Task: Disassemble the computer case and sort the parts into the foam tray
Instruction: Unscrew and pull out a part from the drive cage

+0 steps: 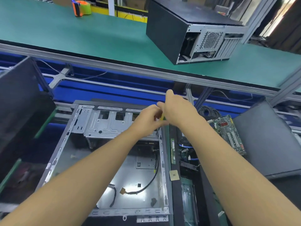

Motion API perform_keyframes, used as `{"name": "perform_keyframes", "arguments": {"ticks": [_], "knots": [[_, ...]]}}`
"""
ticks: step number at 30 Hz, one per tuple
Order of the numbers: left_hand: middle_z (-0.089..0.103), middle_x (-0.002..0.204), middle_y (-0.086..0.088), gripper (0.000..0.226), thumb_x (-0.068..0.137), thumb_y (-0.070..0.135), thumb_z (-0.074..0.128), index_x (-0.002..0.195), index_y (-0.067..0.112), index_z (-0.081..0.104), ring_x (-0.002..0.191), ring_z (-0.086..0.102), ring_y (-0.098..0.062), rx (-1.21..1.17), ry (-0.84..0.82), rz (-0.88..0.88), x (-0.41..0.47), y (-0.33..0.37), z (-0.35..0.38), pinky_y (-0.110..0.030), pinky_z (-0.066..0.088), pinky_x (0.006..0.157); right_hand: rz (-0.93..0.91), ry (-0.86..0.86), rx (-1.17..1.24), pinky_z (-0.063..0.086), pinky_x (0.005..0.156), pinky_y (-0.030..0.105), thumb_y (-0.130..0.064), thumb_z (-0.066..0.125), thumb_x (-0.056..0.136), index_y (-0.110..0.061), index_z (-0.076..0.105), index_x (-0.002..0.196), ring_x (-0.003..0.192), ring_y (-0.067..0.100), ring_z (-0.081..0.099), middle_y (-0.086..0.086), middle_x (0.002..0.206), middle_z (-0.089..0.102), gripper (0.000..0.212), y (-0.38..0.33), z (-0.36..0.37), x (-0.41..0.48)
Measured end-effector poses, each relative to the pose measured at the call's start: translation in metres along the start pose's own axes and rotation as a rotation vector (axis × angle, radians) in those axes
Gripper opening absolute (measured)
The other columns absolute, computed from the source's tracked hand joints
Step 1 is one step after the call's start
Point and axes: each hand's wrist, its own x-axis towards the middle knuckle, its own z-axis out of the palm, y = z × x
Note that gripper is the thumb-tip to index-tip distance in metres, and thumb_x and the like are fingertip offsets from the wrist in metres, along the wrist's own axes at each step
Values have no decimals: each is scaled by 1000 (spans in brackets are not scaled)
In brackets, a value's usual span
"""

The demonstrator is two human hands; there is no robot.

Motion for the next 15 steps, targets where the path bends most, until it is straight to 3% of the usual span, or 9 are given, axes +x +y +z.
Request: {"name": "perform_keyframes", "arguments": {"ticks": [3,5,7,10,11,13,15], "knots": [[64,102,6,27,84,19,79,101,29,62,86,60,-8,-169,-28,-62,-3,-3,-8,-32,52,82,-120,-127,48,46,69,42,-18,52,100,-17,43,113,84,31,57,10,117,45,16,1,-6,1],[70,102,13,32,86,10,77,107,29,63,92,65,-3,-300,-94,-95,-6,-5,-16,-23,53,82,-175,-222,84,46,72,39,-9,53,94,-26,50,110,92,28,54,5,119,40,23,0,-13,2],[73,86,19,31,87,2,73,94,32,66,84,66,5,-296,-115,-97,-7,-6,-20,-13,49,75,-186,-242,170,46,74,36,-4,52,89,-29,55,100,98,26,52,5,119,46,28,0,-14,2],[65,64,18,34,78,12,80,69,40,64,59,53,2,-117,-8,-96,-3,-3,-16,-22,42,61,-158,-141,165,46,79,39,-25,54,93,-25,52,112,109,31,51,6,120,47,19,0,-6,1],[64,64,12,31,74,17,84,67,39,62,58,49,0,-65,38,-100,-1,-2,-13,-25,42,58,-128,-88,103,45,80,42,-40,52,97,-21,48,121,112,35,50,8,121,46,31,0,-3,0],[61,69,6,32,69,22,86,67,36,57,59,49,-1,-33,100,-80,0,0,-6,-17,40,55,-18,8,21,42,75,43,-60,38,100,-14,41,129,109,39,54,14,122,51,55,-1,1,-2],[57,76,8,36,70,24,85,69,40,53,64,52,-1,-10,89,-31,0,0,-2,-15,41,57,21,41,18,40,71,40,-58,34,103,-10,43,122,99,38,59,15,116,59,52,-2,4,0]]}}
